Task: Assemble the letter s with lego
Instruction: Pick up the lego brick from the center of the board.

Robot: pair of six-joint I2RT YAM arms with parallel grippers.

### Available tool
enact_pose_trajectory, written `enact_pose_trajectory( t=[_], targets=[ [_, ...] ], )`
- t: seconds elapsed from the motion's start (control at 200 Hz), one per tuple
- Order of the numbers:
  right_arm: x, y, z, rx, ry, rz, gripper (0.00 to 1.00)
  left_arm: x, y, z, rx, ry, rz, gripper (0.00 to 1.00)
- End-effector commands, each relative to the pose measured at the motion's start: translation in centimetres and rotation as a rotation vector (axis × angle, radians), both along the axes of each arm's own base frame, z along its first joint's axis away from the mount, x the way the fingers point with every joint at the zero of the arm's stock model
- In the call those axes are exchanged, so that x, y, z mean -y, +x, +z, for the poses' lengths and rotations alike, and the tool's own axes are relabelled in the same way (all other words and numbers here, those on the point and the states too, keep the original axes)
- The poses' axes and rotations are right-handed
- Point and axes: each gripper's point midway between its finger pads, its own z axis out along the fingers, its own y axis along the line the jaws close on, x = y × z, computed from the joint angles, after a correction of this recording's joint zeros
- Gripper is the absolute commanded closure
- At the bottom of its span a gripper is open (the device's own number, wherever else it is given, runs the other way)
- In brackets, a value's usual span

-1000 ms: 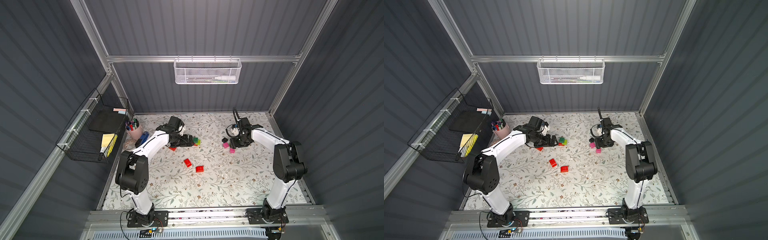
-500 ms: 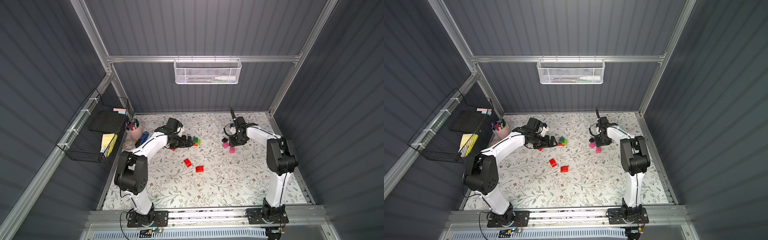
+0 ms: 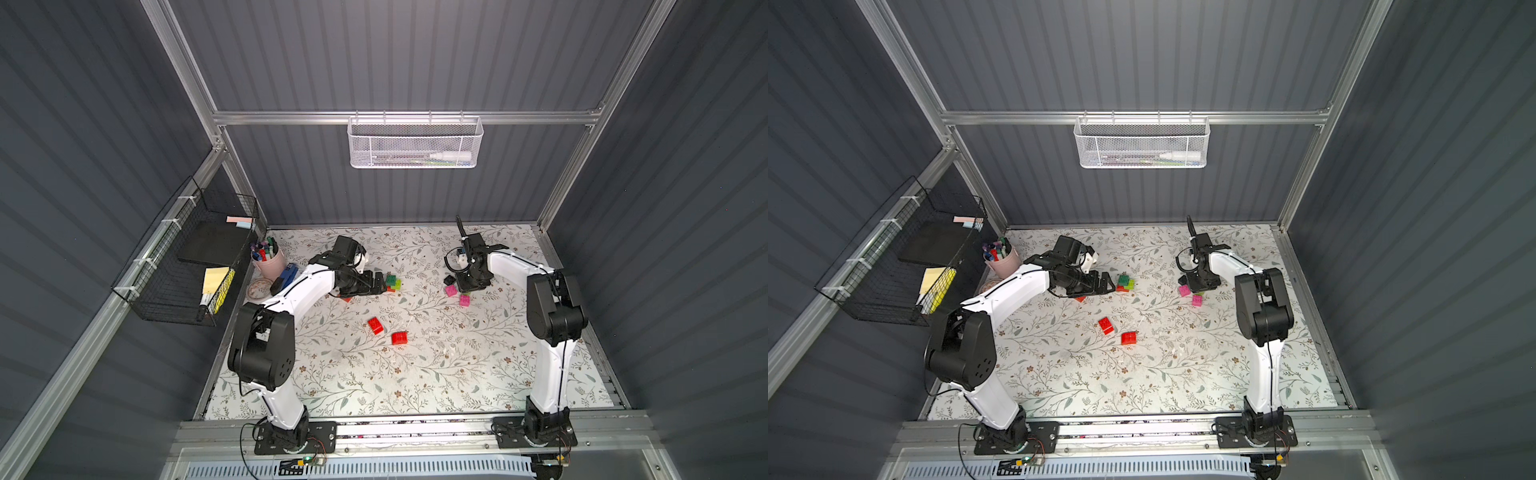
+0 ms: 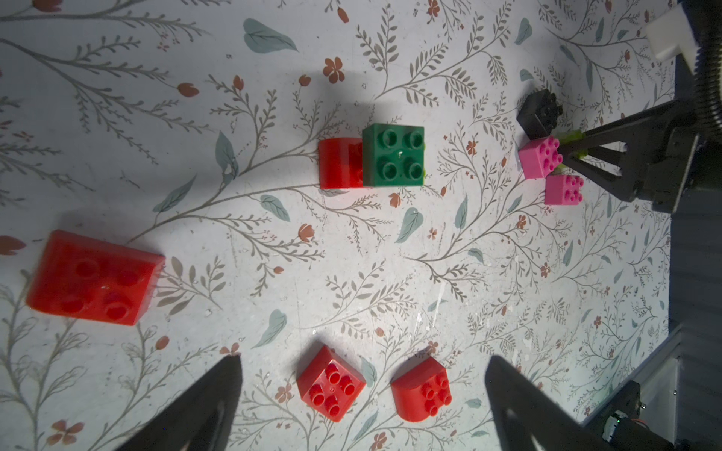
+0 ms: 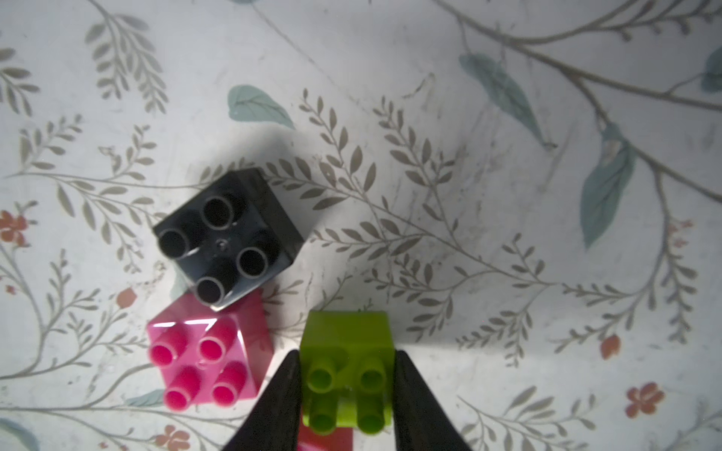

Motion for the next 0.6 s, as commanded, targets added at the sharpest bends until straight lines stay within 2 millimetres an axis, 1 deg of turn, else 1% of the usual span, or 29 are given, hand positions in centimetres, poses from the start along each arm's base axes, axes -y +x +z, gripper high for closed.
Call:
enact_pose_trajectory(
  t=[0.0, 0.135, 0.235, 0.345, 0.49, 0.59],
  targets=[
    [0.1, -0.1, -0.6, -0.033, -0.032, -0.009, 0.64, 0.0, -0.2, 0.3, -0.001, -0.017, -0.003, 0.0],
    [0.4, 0.0, -0.7, -0.038, -0.046, -0.022, 0.69, -0.2, -0.2, 0.0, 0.003, -0.004, -0.006, 0.01],
    [0.8, -0.1, -0.2, -0.027, -0.065, -0.036, 0.71, -0.4, -0.3, -0.4, -0.005, 0.013, -0.011, 0.0],
    [0.9, 0.0, 1.3, 0.008, -0.058, -0.041, 0.72, -0.3, -0.2, -0.8, -0.003, 0.009, -0.016, 0.0],
    [1.0, 0.1, 3.6, 0.064, -0.044, -0.046, 0.72, 0.9, 0.8, -0.5, 0.027, -0.054, -0.026, 0.0],
    [1.0, 0.0, 5.5, 0.1, -0.035, -0.046, 0.72, 0.7, 1.4, -1.0, 0.025, -0.038, -0.022, 0.0]
  ],
)
